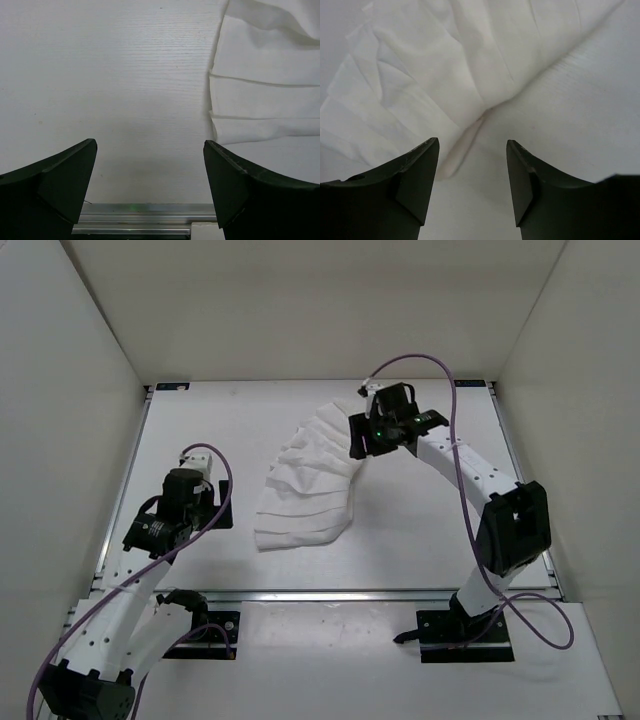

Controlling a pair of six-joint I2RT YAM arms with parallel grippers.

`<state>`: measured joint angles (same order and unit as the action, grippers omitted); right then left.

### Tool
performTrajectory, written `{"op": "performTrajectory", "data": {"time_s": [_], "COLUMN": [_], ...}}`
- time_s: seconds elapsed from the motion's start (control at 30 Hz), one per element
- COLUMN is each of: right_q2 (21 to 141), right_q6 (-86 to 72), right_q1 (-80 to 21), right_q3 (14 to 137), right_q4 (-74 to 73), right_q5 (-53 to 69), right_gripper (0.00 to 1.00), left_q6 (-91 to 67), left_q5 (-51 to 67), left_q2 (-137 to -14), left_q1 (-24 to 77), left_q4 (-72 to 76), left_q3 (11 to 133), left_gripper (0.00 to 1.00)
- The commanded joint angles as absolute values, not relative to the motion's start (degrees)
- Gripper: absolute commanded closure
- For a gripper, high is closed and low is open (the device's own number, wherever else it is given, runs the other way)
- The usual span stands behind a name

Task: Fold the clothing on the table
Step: Flatten the skirt out

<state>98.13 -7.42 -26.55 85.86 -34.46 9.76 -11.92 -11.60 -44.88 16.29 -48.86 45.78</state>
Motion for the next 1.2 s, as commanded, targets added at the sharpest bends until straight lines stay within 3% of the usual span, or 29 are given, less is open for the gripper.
{"op": "performTrajectory", "data": {"time_s": [0.0, 0.1, 0.13, 0.17, 0.23, 0.27, 0.3, 0.33, 0.37, 0.47, 0.6, 0.77, 0.9, 1.0, 1.1, 1.17], "right_q2": [92.47, 90.53, 90.35, 90.87, 92.88, 95.16, 98.14, 99.57, 102.63, 110.1, 123.53, 137.35, 141.59, 143.26, 142.21, 141.5], "right_q6": [-9.93, -10.81, -10.55, -10.72, -11.25, -11.6, -11.51, -11.08, -9.68, -8.09, -7.65, -4.23, -2.64, -0.97, -0.79, -0.79], "right_q1": [-23.65, -20.22, -19.0, -17.16, -14.26, -12.76, -12.14, -11.69, -10.56, -8.88, -6.07, -5.8, -7.47, -8.43, -9.05, -9.32], "right_q3": [77.46, 71.73, 70.41, 69.97, 71.18, 72.15, 73.72, 76.0, 77.77, 83.65, 96.04, 117.66, 123.22, 125.32, 124.98, 125.68], "right_q4": [-25.07, -21.71, -19.71, -17.51, -15.05, -13.81, -13.28, -12.49, -11.7, -10.02, -13.08, -24.07, -29.0, -32.33, -33.92, -35.15], "right_q5": [10.36, 13.09, 13.27, 14.58, 17.66, 20.54, 21.61, 23.01, 25.12, 25.92, 32.94, 34.89, 34.72, 35.16, 38.39, 40.33], "right_gripper": [0.46, 0.46, 0.46, 0.47, 0.46, 0.46, 0.47, 0.46, 0.47, 0.43, 0.42, 0.42, 0.44, 0.45, 0.5, 0.73], "left_q6": [-9.86, -6.25, -6.41, -7.63, -10.18, -12.98, -15.97, -18.0, -22.54, -32.77, -40.16, -41.04, -42.45, -42.98, -42.63, -42.72], "left_q5": [-10.56, -3.79, -0.82, 2.43, 8.48, 13.22, 17.36, 18.88, 20.29, 20.04, 21.36, 14.95, 11.52, 15.27, 16.96, 17.66], "left_q2": [-43.52, -38.87, -36.93, -36.31, -36.64, -38.13, -38.93, -40.85, -41.48, -43.68, -49.65, -55.62, -63.43, -73.87, -82.58, -86.21], "left_q1": [18.62, 18.64, 18.2, 17.15, 16.0, 17.48, 18.62, 21.59, 23.27, 31.54, 32.52, 31.56, 31.11, 30.5, 32.69, 33.66], "left_q4": [-47.82, -44.74, -43.26, -41.76, -39.48, -37.55, -35.88, -31.68, -29.29, -10.87, 1.65, 5.09, 9.31, 11.77, 12.22, 13.35], "left_q3": [45.53, 44.56, 44.3, 43.95, 43.68, 42.99, 42.28, 40.01, 38.42, 28.07, 21.54, 20.39, 19.86, 21.79, 24.95, 26.19], "left_gripper": [0.01, 0.01, 0.12, 0.4, 0.68, 0.7, 0.64, 0.38, 0.27, 0.15, 0.13, 0.08, 0.09, 0.09, 0.09, 0.24]}}
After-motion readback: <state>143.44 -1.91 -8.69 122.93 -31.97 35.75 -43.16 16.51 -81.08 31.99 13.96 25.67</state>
